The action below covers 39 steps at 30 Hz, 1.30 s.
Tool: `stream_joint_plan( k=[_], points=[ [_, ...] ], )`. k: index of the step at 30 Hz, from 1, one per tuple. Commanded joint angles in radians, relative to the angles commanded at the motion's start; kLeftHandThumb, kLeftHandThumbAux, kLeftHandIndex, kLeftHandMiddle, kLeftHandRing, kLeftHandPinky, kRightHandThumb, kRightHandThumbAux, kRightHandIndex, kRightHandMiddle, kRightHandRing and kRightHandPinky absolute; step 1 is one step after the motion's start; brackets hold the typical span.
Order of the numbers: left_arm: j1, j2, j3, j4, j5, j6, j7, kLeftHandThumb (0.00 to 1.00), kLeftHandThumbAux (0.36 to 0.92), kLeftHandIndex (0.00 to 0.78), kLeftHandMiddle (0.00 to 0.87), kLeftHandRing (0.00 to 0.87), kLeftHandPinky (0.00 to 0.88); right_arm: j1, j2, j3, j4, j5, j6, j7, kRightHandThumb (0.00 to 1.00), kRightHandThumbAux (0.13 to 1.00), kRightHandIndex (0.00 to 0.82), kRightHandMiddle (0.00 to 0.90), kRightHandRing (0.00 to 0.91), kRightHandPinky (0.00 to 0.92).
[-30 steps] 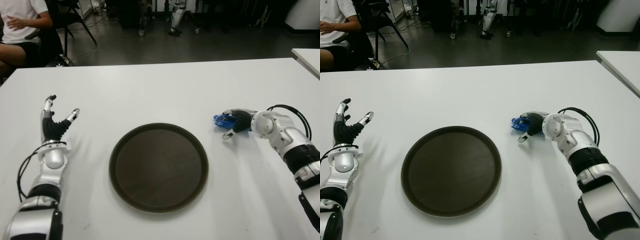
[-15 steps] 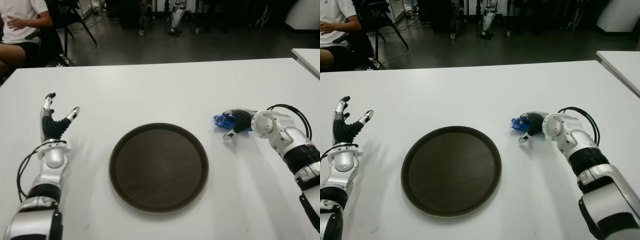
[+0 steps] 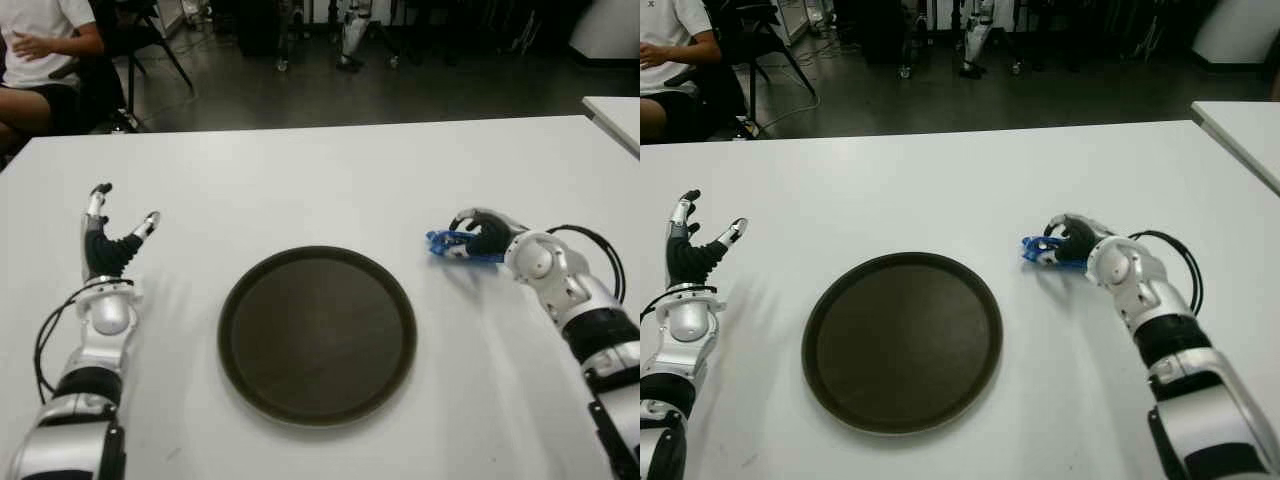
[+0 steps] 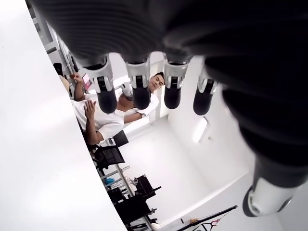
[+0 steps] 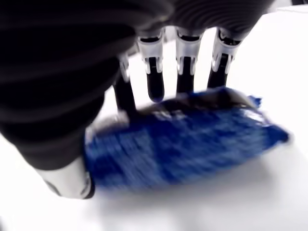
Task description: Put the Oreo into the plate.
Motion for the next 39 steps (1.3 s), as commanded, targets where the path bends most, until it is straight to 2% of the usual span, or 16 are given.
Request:
stream_joint_plan(
  k=[6, 12, 19, 27, 33, 39],
  points=[
    [-0.003, 0.003, -0.003, 0.0, -0.001, 0.014, -0.005, 0.0, 0.627, 0.013, 0.005, 0.0, 0.0, 0.002, 0.018, -0.026, 0.026, 0.021, -0.039, -0.067, 0.701, 0.719, 0.433, 0.734, 0.717, 0.693],
    [-0.004, 0.0, 0.0, -0.003, -0.007, 0.019, -0.004, 0.0, 0.644, 0.012, 0.007, 0.0, 0.0, 0.002, 0.028, -0.044, 0.046, 0.039, -0.068, -0.104, 0.703, 0.718, 0.437, 0.777, 0.76, 0.739],
    [-0.004, -0.004, 0.0, -0.004, -0.008, 0.013, -0.003, 0.0, 0.629, 0.018, 0.012, 0.0, 0.0, 0.0, 0.04, -0.064, 0.067, 0.058, -0.089, -0.142, 0.708, 0.716, 0.44, 0.803, 0.79, 0.779],
    [0.0, -0.008, 0.006, -0.009, -0.02, -0.006, -0.011, 0.0, 0.646, 0.021, 0.014, 0.0, 0.0, 0.001, 0.05, -0.079, 0.074, 0.075, -0.097, -0.168, 0.709, 0.716, 0.441, 0.815, 0.808, 0.797],
    [0.0, 0.001, -0.006, -0.006, 0.0, -0.006, -0.001, 0.0, 0.626, 0.017, 0.005, 0.0, 0.0, -0.004, 0.054, -0.08, 0.081, 0.08, -0.097, -0.176, 0.71, 0.715, 0.441, 0.814, 0.81, 0.799],
    [0.002, 0.004, -0.006, -0.009, -0.002, -0.011, -0.01, 0.0, 0.652, 0.023, 0.013, 0.0, 0.0, -0.004, 0.057, -0.083, 0.083, 0.084, -0.096, -0.181, 0.711, 0.715, 0.441, 0.814, 0.811, 0.799]
  ],
)
